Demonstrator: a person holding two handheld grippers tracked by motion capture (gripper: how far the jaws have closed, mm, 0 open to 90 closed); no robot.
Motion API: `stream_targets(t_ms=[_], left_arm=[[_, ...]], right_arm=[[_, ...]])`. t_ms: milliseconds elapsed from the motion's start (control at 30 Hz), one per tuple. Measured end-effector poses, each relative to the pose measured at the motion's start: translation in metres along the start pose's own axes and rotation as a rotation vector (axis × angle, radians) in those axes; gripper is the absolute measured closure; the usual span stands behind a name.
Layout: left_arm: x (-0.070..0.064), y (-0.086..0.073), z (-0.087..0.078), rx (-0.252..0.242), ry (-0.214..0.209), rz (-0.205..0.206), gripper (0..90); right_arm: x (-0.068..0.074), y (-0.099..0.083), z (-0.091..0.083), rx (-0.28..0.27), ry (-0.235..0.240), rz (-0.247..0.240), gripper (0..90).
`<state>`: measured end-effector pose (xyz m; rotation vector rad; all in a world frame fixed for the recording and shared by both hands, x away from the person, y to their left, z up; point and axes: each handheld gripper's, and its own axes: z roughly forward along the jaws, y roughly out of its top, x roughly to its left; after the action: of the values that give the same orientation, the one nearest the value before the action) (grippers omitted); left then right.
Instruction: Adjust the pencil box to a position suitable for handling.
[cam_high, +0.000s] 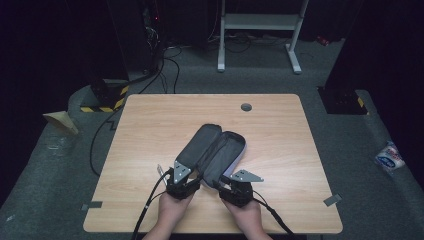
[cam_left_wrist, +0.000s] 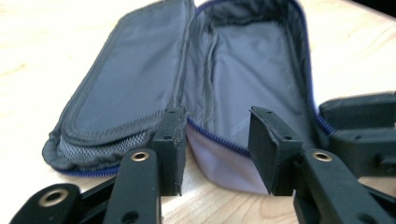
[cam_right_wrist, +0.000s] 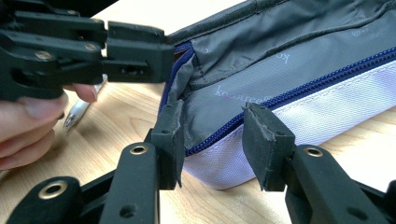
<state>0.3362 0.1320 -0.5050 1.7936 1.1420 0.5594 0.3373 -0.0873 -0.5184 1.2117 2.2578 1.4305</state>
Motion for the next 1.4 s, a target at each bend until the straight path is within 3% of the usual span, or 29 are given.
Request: stream_targets(t_ms=[100, 233, 367, 500, 667, 833, 1000, 1100, 1267, 1400], left_arm=[[-0.003, 0.000, 0.003, 0.005, -0.003, 0.001, 51.7], [-0.003, -0.002, 0.009, 0.046, 0.037, 0.009, 50.8], [-0.003, -0.003, 0.011, 0.054, 0.055, 0.018, 52.0], [-0.004, -0.004, 0.011, 0.056, 0.062, 0.034, 52.5], [-0.006, -0.004, 0.012, 0.060, 0.065, 0.039, 52.7], [-0.008, -0.005, 0.014, 0.065, 0.063, 0.058, 52.8], [-0.009, -0.006, 0.015, 0.073, 0.054, 0.048, 52.7], [-0.010, -0.007, 0.015, 0.072, 0.056, 0.058, 52.8], [-0.008, -0.007, 0.015, 0.077, 0.049, 0.048, 52.8], [-0.005, -0.007, 0.014, 0.080, 0.049, 0.046, 52.7]], right_arm=[[0.001, 0.000, 0.000, -0.001, -0.002, 0.003, 58.6], [0.000, 0.001, 0.000, -0.003, -0.002, -0.010, 56.3], [-0.005, 0.006, -0.011, -0.027, -0.016, -0.011, 52.6], [-0.017, 0.015, -0.025, -0.063, -0.064, -0.038, 52.0], [-0.052, 0.032, -0.034, -0.083, -0.160, -0.044, 56.1], [-0.083, 0.048, -0.024, -0.073, -0.241, -0.039, 58.2], [-0.102, 0.060, -0.006, -0.062, -0.275, -0.028, 62.7], [-0.107, 0.067, 0.002, -0.054, -0.279, 0.006, 65.0], [-0.116, 0.074, 0.017, -0.044, -0.305, 0.018, 71.4], [-0.116, 0.071, 0.027, 0.007, -0.321, 0.019, 77.5]])
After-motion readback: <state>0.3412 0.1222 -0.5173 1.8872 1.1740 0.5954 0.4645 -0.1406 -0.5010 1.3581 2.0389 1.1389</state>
